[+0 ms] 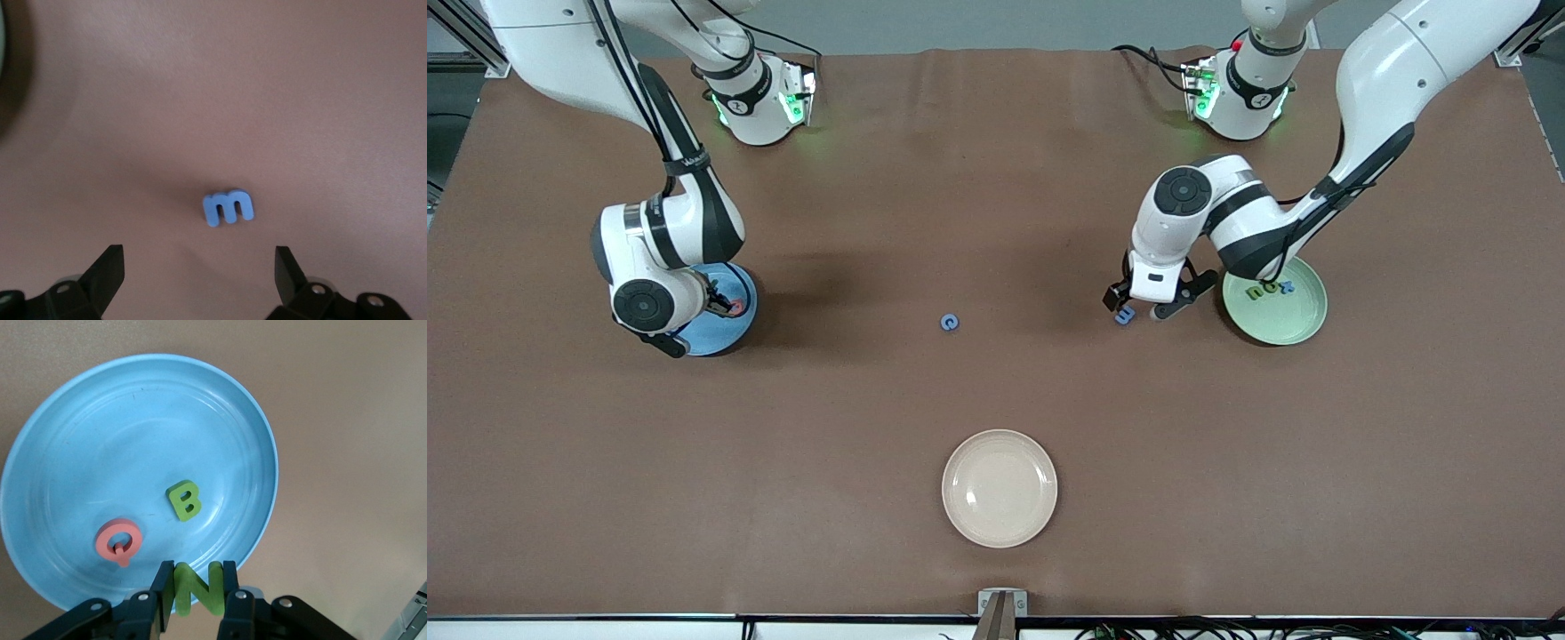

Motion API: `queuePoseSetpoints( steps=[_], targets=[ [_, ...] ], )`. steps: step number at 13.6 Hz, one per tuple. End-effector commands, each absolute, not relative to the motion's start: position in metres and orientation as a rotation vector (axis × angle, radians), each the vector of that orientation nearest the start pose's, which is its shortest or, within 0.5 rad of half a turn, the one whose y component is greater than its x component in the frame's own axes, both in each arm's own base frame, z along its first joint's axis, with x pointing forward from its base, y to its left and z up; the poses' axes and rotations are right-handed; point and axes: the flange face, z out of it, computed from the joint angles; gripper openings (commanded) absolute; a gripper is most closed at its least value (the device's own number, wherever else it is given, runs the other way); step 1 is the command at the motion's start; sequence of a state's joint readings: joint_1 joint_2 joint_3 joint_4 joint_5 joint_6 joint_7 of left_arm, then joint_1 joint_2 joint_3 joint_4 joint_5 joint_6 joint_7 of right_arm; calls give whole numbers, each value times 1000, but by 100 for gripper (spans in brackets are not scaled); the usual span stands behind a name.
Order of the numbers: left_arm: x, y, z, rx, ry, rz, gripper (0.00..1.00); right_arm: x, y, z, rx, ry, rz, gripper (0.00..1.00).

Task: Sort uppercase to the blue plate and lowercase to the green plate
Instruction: 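Release the N on the blue plate while the left gripper reaches the m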

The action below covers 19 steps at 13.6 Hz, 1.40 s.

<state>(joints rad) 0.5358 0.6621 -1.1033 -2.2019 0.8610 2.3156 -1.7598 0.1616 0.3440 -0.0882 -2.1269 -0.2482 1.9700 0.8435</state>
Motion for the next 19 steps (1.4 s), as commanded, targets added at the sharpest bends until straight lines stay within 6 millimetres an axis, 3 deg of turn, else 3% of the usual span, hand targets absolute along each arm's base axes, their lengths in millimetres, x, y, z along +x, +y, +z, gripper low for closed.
queuePoseSetpoints(
  steps=[1, 6, 13, 15, 19],
  targets=[
    [466, -278, 213, -2991, -1031, 51, 99, 510, 13, 229, -3348, 1060, 580, 100],
    [470, -282, 192, -3007, -1067, 50, 99, 514, 15, 246, -3323, 1093, 528, 100],
    [480, -290, 173, -2996, -1073, 46, 95, 523, 44, 284, -3108, 1192, 491, 100],
    [480, -290, 171, -2993, -1075, 50, 88, 523, 57, 287, -3096, 1224, 474, 100],
    [480, -289, 168, -2988, -1073, 51, 72, 528, 121, 305, -3052, 1416, 348, 100]
  ],
)
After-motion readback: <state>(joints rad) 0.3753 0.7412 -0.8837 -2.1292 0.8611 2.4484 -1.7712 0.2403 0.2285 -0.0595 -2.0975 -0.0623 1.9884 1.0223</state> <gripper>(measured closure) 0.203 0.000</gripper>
